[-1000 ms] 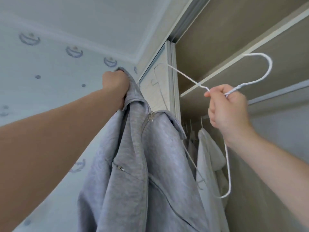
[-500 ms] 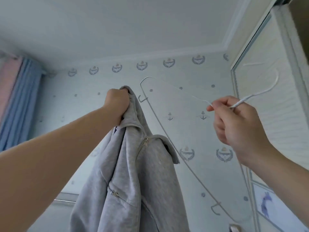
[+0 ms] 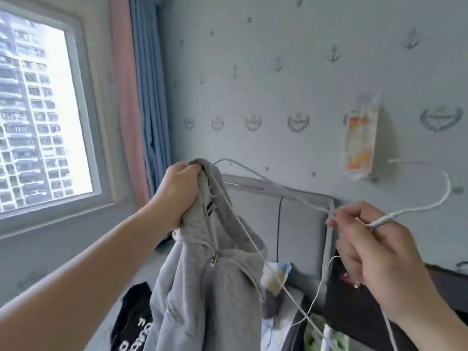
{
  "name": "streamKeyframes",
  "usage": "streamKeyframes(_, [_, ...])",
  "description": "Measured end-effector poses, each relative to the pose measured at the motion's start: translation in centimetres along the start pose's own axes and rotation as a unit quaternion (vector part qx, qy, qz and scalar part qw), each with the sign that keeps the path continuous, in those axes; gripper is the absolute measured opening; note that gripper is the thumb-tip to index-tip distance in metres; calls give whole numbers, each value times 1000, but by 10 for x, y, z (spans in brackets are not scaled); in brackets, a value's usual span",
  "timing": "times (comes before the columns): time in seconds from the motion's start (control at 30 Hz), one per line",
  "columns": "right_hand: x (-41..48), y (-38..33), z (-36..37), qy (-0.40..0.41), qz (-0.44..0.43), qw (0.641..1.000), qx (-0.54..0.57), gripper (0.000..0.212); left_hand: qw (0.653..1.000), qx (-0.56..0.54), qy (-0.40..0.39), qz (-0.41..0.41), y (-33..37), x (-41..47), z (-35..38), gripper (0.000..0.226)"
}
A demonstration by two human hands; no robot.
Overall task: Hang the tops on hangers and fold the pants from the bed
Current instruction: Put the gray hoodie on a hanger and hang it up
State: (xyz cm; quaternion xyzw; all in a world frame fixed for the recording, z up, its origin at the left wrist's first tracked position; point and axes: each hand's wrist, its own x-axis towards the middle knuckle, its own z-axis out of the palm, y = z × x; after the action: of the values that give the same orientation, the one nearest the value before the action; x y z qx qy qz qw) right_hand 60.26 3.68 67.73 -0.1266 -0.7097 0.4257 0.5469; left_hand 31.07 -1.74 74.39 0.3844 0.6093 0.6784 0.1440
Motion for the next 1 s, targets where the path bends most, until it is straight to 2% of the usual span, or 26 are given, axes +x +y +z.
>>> streamKeyframes(0.13, [-60, 54, 52, -30, 81, 996, 32, 22, 996, 74, 23, -45, -93, -21, -50, 32])
streamKeyframes(0.23, [-100, 82, 79, -56, 163, 985, 28, 22, 988, 135, 25, -66, -152, -41, -74, 30])
streamKeyframes(0.3, [-126, 99, 94, -65, 209, 976, 20, 23, 982, 173, 6, -73, -186, -56, -87, 24])
streamKeyframes(0.43, [-166, 122, 112, -116, 256, 958, -54, 27, 964, 248, -47, -82, -235, -88, -110, 30])
streamKeyframes(0.53, [-187, 131, 120, -134, 268, 952, -58, 27, 953, 278, -92, -73, -251, -111, -118, 24])
streamKeyframes(0.63, [-199, 137, 133, -151, 244, 950, -121, 15, 943, 288, -151, -71, -250, -132, -113, 21])
streamKeyframes(0.73, [-208, 145, 148, -181, 238, 940, -167, 16, 938, 265, -213, -69, -238, -151, -97, 26])
streamKeyframes(0.87, [-212, 159, 167, -145, 266, 936, -179, 18, 938, 223, -254, -74, -223, -174, -72, 35])
streamKeyframes(1.0, [-216, 164, 172, -75, 314, 940, -107, 18, 930, 200, -277, -133, -226, -189, -61, 30])
